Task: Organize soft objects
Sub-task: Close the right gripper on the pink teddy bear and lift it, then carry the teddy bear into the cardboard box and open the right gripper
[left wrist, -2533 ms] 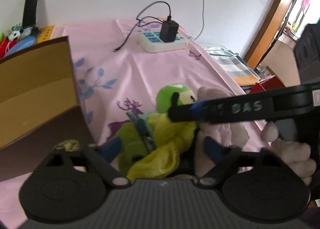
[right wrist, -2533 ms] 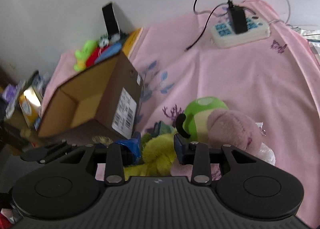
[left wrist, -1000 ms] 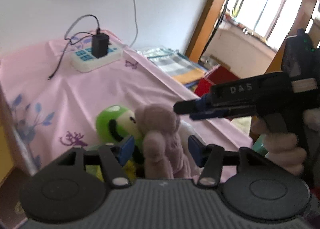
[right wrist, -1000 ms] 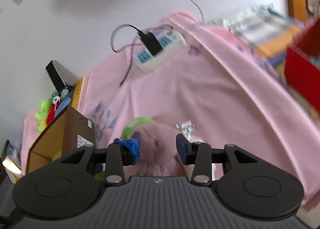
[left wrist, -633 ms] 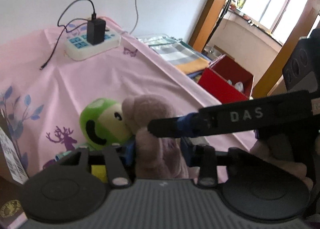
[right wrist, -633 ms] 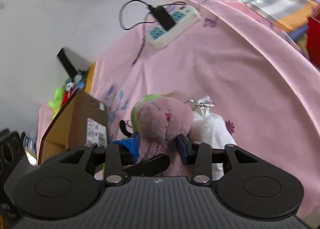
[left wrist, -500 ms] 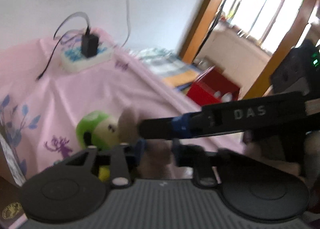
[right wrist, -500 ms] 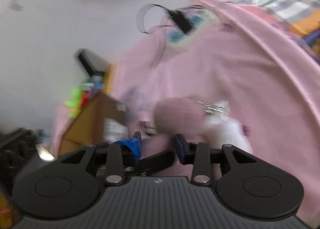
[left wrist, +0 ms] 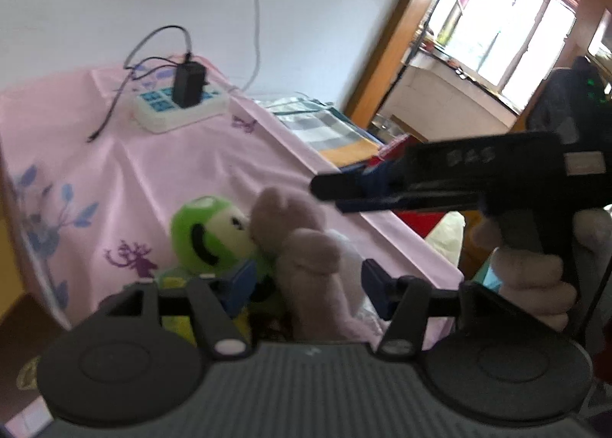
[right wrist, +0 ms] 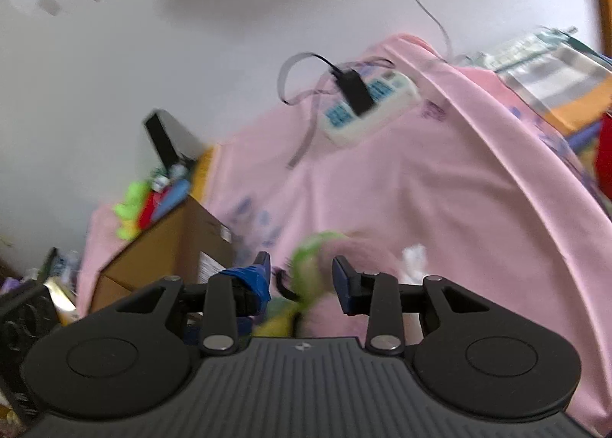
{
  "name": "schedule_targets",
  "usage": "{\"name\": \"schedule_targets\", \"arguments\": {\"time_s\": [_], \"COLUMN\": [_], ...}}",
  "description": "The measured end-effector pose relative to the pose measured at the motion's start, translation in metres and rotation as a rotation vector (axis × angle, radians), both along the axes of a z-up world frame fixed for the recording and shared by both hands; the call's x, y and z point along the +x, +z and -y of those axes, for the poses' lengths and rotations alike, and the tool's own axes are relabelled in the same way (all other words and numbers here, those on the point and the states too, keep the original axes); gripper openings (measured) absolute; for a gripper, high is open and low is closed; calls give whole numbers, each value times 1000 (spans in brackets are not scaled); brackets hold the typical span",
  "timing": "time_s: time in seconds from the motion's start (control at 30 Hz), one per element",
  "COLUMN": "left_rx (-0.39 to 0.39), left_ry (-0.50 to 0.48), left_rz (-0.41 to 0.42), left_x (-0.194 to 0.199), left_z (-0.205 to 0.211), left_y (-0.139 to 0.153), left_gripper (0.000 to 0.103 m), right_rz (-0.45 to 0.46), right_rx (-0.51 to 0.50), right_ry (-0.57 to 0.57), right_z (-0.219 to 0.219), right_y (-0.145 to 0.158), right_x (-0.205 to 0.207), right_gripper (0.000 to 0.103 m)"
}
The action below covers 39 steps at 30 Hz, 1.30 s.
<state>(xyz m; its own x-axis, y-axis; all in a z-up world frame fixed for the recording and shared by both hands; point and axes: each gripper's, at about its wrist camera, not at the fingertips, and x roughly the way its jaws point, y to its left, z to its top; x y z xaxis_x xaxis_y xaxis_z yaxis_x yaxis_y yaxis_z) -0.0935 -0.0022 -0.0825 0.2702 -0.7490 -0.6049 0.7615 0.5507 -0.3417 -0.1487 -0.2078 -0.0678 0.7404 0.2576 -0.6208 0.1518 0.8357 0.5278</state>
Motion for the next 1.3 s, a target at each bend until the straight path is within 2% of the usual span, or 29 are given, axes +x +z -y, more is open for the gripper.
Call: {"name": "schedule_targets", "arguments": {"time_s": [0.07,0.2,0.23,0.3,0.37,0.47,0.53,0.63,0.67,0.73,0.77,0.83,0.9,0.97,1.07,1.13,1.2,1.3], "left_rx": [38,108,123,145,155,131,95,49,27,-36,-71,-95,-93,-70,-12,19,33,55], "left_ry": [-22,-39,-41,-49,-39,-34,-38,-30,-24,-24,-33,-11,18,26,49,46,16,-40], "left_rz": [29,77,77,72,89,82,69,94,95,89,94,141,179,140,87,74,43,50], "left_x": [-2,-4,-3,-2,0,-1,-2,-7,-8,-6,-6,-9,-7,-1,4,0,-1,-3], "left_z": [14,40,45,53,56,54,50,44,41,31,25,17,8,-1,-12,-12,-5,15], "left_y": [-3,-14,-18,-24,-26,-21,-16,-1,5,21,31,47,52,46,23,9,-1,-8], "left_gripper": [61,61,59,40,36,35,31,29,26,13,0,0,0,3,36,36,44,49], "right_rz": [-40,-93,-106,-116,-102,-101,-94,-54,-33,17,43,99,141,160,141,98,51,7], "right_rx": [4,101,119,178,170,194,219,201,192,198,218,244,193,171,154,100,49,-44], "right_ry": [-26,-56,-59,-40,-63,-42,-29,-1,4,14,16,43,78,98,47,-2,-25,-63], "right_z": [3,8,8,8,8,12,17,15,13,13,14,9,-3,-11,-7,-4,0,3], "right_y": [-9,-31,-37,-48,-53,-51,-50,-38,-32,-20,-13,3,17,21,16,8,-2,-14], "right_x": [-1,-3,-2,-1,0,-1,-3,-9,-11,-13,-13,-10,0,8,10,11,9,4], "right_gripper": [20,21,24,27,28,25,23,22,21,20,20,20,20,19,18,19,20,23]}}
